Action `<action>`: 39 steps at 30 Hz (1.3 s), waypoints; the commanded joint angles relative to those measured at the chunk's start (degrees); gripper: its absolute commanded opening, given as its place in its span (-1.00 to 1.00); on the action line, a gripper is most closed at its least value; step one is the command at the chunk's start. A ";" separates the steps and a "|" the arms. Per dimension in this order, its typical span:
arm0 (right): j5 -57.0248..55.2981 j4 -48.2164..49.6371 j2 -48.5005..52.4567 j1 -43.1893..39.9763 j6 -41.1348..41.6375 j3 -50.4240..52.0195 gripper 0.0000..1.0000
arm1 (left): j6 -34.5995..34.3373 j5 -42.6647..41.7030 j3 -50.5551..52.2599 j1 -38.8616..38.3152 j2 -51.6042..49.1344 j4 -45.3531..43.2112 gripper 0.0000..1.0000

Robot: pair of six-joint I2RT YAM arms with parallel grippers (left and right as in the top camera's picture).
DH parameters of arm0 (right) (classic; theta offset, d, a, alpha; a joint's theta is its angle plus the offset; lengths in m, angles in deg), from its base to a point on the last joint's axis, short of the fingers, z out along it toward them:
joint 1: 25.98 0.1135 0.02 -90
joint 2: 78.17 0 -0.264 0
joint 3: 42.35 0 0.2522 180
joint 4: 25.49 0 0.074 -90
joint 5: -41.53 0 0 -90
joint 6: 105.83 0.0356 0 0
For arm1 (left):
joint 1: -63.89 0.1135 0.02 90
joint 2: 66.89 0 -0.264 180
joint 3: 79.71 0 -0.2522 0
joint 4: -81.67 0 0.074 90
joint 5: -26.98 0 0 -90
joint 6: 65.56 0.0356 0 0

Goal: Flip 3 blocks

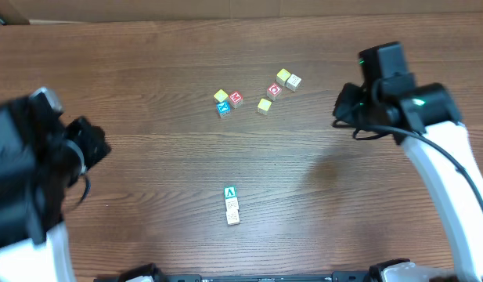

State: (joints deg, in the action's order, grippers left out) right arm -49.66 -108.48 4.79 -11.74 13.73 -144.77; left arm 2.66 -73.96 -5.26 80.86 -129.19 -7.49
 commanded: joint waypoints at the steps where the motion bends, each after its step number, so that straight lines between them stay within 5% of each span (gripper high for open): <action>1: -1.75 -2.21 -4.74 0.04 -7.93 -5.51 -0.55 | 5.79 0.83 -4.46 -0.17 5.81 3.30 -0.70; 10: -1.75 -9.92 -17.86 0.04 -12.07 -8.59 -0.37 | 10.84 -0.31 -7.65 -0.55 22.62 8.41 -0.55; 17: -1.51 -19.30 -24.79 0.04 -12.00 -8.59 -0.37 | 31.17 -14.10 -7.10 -10.93 24.65 8.41 -0.49; 19: -1.53 -22.47 -25.94 0.04 -11.74 -8.59 -0.37 | 29.88 -11.21 -6.40 -14.40 24.65 8.87 -0.18; 20: -1.51 -23.80 -26.34 0.04 -11.54 -8.57 -0.35 | 28.70 -9.68 -6.03 -15.56 24.65 9.11 0.39; 23: -1.53 -27.69 -26.97 0.04 -11.54 -8.55 -0.03 | 27.19 -8.07 -4.44 -18.49 24.68 9.79 0.50; 24: -1.55 -27.82 -26.99 0.04 -11.58 -8.50 0.27 | 27.12 -8.07 -3.93 -19.02 24.65 9.79 0.72; 25: -1.51 -27.82 -27.04 0.04 -11.58 -8.48 1.00 | 27.12 -8.07 -3.43 -19.34 24.65 9.70 1.00; 39: -1.51 -27.80 -26.97 0.04 -11.58 -8.48 1.00 | 26.88 -8.22 3.32 -19.41 24.65 13.81 1.00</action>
State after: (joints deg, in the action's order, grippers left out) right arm -50.84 -136.52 -22.03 -11.72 2.49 -152.18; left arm 28.93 -82.33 -2.57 61.97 -104.04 6.17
